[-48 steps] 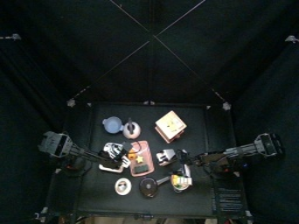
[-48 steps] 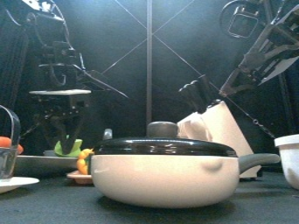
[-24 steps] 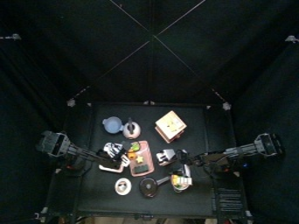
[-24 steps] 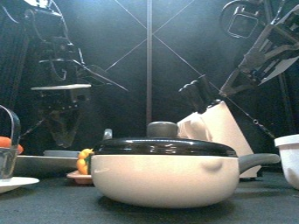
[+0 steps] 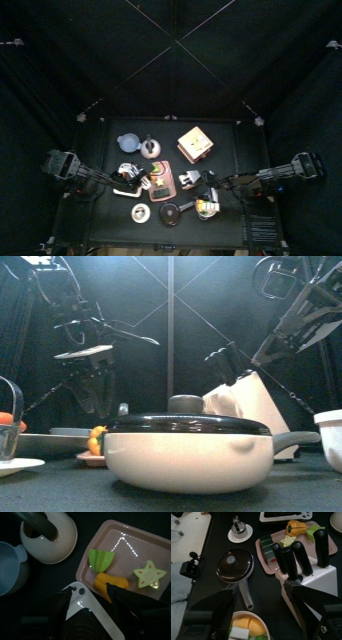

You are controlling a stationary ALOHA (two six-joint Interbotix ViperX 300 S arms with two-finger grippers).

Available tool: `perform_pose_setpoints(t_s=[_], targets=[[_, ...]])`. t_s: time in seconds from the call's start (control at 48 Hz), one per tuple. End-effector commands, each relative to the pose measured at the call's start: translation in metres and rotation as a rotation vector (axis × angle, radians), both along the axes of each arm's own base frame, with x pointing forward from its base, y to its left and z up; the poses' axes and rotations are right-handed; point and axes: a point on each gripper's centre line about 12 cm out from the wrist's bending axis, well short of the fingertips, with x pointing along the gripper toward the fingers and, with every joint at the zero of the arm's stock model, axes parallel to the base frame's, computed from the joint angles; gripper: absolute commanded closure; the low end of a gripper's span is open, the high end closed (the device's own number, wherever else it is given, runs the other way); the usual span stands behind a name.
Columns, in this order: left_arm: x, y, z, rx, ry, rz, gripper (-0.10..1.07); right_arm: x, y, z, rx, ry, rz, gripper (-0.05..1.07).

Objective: Grab starfruit top

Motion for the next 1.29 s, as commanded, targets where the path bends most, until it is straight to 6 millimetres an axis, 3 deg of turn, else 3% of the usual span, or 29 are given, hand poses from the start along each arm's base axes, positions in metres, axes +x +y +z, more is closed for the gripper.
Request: perform_pose_setpoints(t_s=[0.0,0.417,0.854,1.271], targets=[[0.009,-0.002,0.014,-0.006,-0.064,-0.026,0.02,-0.001,0.003,0.009,0.005,-0.028,0.008,0.02],[0.028,0.003,0.018,0.100,-0.128,-0.190,0.00,-0.007,0.007,0.012,0.001,-0.030,0.023,0.02],[0.037,0.042,-0.034,0.034,-0.047,-0.166,0.00,-0.007,0.007,0.011,-0.001,-0.027,0.024,0.02],[0.041,0.048,-0.047,0.027,-0.026,-0.175,0.01,-0.008,0.007,0.010,-0.002,-0.023,0.023,0.02]])
